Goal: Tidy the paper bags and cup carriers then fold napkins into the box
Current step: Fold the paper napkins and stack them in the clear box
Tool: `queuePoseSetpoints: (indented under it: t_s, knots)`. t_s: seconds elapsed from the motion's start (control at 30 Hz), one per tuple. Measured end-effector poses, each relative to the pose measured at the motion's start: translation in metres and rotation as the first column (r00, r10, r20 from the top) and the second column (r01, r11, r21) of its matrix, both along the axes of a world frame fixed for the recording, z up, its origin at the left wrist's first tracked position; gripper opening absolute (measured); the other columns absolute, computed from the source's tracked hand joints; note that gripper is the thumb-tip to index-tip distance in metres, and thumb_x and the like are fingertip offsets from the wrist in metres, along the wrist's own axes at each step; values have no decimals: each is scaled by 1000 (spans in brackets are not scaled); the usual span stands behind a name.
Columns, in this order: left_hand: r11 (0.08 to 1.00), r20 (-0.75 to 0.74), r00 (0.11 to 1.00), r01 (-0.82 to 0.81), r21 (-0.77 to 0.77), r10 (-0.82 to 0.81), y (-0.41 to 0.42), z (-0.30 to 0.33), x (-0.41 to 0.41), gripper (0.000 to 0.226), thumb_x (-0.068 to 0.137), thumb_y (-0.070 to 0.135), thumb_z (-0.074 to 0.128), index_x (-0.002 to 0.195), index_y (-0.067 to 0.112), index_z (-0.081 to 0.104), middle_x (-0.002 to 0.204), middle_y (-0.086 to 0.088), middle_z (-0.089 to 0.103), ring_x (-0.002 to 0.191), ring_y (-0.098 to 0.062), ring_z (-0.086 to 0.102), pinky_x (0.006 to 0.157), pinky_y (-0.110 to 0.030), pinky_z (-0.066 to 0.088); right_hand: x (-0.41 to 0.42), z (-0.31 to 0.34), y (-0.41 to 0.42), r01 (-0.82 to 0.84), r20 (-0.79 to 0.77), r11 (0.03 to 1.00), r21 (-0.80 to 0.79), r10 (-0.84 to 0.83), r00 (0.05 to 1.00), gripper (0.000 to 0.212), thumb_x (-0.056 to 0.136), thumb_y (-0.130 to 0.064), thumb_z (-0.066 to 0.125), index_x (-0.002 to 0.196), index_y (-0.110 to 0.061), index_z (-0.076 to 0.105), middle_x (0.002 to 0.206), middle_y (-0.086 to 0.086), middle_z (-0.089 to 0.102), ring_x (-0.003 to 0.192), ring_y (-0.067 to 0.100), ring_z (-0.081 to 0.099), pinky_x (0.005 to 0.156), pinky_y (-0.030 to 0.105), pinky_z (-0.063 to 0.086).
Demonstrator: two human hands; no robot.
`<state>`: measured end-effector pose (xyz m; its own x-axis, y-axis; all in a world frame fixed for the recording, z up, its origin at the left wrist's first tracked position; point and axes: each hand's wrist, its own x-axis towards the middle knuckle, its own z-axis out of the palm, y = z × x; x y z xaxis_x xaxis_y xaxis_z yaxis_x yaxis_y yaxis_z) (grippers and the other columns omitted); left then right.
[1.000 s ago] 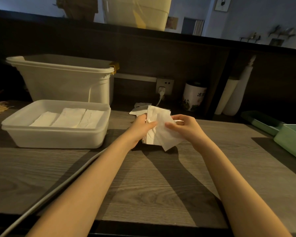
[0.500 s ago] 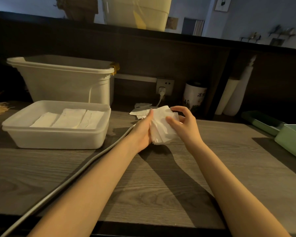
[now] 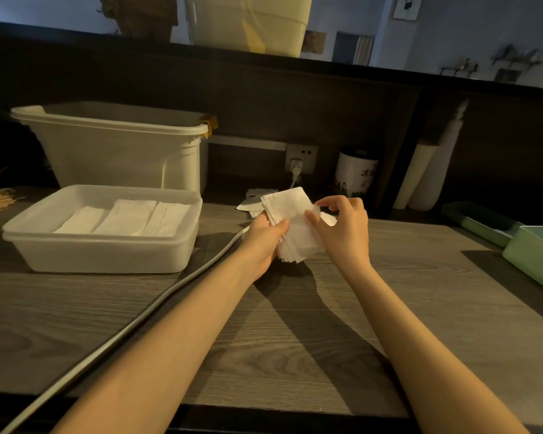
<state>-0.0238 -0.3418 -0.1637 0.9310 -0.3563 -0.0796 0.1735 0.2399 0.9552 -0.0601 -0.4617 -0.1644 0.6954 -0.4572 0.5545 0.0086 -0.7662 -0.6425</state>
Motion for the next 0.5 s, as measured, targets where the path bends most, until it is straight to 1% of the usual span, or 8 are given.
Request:
queuePoseSetpoints:
  t_s: [0.07,0.17,0.27,0.33,0.4,0.5]
  knots:
    - [1000,5,1000,-4,0,4,0,-1,0,34,96,7,45,130,13,45,122,-8,57,103,-20,56,88,-39,48,0,0,0,18,-16,999,-34,-19,1000,30,85,-38,66,109,-20,62,120,3,48,112,17,45,79,22,38]
    - [1000,17,1000,1,3,-1,0,-1,0,32,96,7,46,128,13,47,117,-6,58,103,-20,56,87,-37,48,-2,1,1,25,-30,996,-83,-28,999,28,86,-39,64,104,-18,65,112,1,53,106,15,45,76,23,36]
    - [1000,3,1000,-3,4,3,-1,-1,1,26,97,10,45,122,14,49,111,-4,59,99,-19,57,83,-35,48,-4,1,2,40,34,984,-176,-35,999,23,87,-36,64,97,-16,67,102,0,56,97,13,46,75,24,38]
    - [1000,-29,1000,-12,3,12,-1,-1,2,22,98,15,43,120,14,49,107,-4,60,96,-18,57,81,-34,48,-6,2,2,48,93,976,-212,-28,995,17,87,-31,64,95,-16,67,96,0,58,93,14,50,74,25,40]
    - [1000,-60,998,-14,-8,13,-2,-2,4,20,99,17,41,117,14,50,103,-3,60,96,-19,57,83,-35,48,-7,3,1,16,129,979,-205,11,992,13,87,-26,65,93,-15,68,92,-1,61,88,15,54,71,26,43]
    - [1000,-75,997,-2,-27,0,-2,-3,5,18,99,15,41,113,14,50,97,-2,60,98,-21,58,86,-37,48,-6,2,1,-66,129,977,-202,93,987,13,85,-26,67,88,-14,67,88,-2,60,83,13,54,68,26,44]
